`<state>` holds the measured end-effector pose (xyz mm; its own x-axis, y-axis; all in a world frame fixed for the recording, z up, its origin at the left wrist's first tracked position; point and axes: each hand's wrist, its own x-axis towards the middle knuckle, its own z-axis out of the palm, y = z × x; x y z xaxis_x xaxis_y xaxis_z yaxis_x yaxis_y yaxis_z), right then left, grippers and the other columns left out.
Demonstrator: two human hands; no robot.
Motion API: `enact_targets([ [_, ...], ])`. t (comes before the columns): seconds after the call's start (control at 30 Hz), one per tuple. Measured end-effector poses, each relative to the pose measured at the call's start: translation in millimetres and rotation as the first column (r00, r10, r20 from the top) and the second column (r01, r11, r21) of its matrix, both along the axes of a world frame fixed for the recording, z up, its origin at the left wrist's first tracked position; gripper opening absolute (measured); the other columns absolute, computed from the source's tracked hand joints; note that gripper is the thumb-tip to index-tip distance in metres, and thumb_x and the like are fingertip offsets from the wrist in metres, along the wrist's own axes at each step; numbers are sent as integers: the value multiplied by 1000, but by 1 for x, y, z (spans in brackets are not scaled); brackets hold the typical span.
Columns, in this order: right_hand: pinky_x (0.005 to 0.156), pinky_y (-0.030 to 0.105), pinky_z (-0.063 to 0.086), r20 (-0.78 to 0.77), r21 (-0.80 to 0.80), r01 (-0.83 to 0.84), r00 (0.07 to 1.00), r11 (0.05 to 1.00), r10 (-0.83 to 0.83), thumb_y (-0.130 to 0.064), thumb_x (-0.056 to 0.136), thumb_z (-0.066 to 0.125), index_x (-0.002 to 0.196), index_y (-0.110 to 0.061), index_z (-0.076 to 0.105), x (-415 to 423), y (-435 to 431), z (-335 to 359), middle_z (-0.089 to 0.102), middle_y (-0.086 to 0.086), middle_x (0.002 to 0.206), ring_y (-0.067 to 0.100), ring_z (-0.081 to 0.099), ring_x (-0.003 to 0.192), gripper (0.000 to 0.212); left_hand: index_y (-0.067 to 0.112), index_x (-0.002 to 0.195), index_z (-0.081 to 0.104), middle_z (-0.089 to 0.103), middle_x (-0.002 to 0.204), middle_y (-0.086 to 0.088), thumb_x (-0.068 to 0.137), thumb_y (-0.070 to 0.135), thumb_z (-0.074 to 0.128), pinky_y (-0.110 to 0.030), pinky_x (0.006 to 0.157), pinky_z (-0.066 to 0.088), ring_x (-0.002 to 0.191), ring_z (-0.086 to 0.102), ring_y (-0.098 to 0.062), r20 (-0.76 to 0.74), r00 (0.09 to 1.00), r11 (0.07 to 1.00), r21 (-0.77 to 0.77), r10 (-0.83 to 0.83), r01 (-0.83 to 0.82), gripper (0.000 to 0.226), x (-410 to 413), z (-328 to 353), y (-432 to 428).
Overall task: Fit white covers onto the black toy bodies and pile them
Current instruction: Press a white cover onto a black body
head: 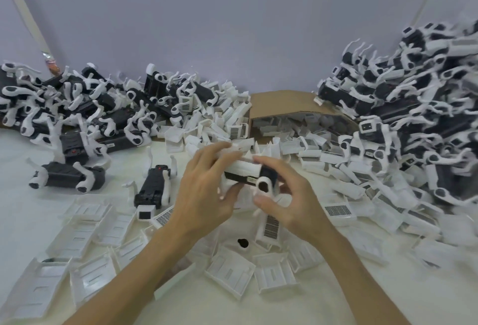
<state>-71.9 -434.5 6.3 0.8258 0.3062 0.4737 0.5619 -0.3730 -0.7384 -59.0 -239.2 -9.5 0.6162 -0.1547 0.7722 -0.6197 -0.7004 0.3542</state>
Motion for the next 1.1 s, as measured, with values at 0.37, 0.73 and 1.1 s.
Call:
enact_targets([
  [0.37,63,36,63,-726,637,394,596,663,343,-28,94,60,132,3,54,13,-20,56,62,22,108,34,66,82,49,-1,126,53,48,138,-17,96,26,54,-27,113,34,138,36,-8,163,985,932,-362,59,3,41,-2,10,-2],
  [0.73,107,51,42,-398,866,381,917,324,-13,-51,104,40,149,-12,35,110,-119,220,38,19,152,40,50,130,60,9,122,56,44,139,1,93,33,48,-22,100,38,134,36,6,72,995,949,-302,-73,92,38,-3,4,-8],
  [1.1,103,22,40,-199,-140,353,905,925,-375,-33,93,65,125,-36,62,34,7,-13,57,-24,129,-7,48,122,32,22,119,53,45,135,7,89,19,65,-37,83,42,116,53,-14,-99,995,984,-173,34,-51,33,-10,9,-15],
])
